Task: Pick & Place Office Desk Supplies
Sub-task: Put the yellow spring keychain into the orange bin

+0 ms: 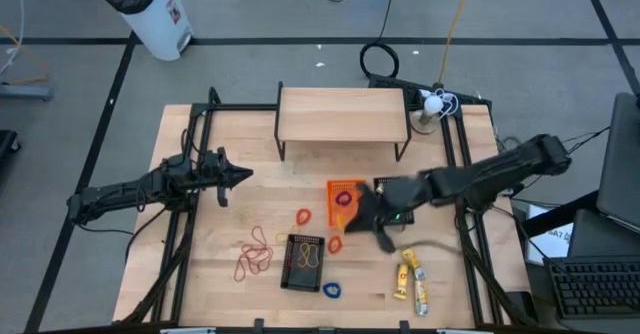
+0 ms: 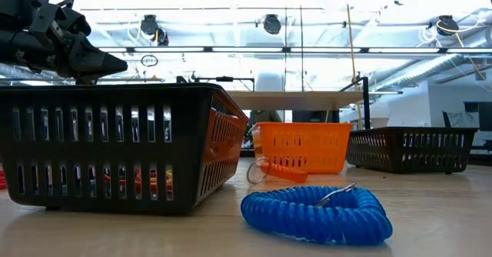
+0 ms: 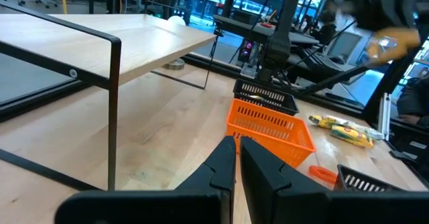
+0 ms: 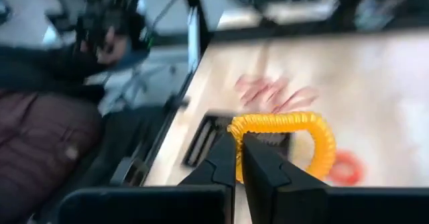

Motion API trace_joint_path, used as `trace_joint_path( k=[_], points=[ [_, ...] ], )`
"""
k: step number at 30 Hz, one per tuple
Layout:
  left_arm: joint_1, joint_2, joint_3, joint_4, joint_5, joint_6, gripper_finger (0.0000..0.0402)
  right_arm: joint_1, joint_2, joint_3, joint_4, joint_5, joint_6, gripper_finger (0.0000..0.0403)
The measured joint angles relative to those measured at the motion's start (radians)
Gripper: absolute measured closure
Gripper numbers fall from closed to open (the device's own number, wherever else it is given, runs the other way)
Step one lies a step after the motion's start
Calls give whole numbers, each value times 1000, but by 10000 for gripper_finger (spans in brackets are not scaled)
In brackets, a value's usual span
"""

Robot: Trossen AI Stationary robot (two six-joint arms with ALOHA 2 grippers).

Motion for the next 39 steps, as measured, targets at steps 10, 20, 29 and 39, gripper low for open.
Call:
trace_joint_path(
  k=[10, 20, 29, 39],
  points=[
    [0, 0, 0, -1, -1, 45, 380, -289, -383, -280, 176, -59, 52, 401],
    [0, 0, 0, 3, -2, 50, 380, -448, -741, -576, 162, -53, -26, 401],
    [0, 0, 0, -1, -2, 53, 380, -454, -945, -740, 137, 19, -151, 401],
    [0, 0, 0, -2, -2, 53, 380, -454, -1195, -858, 150, 17, -125, 401]
  ],
)
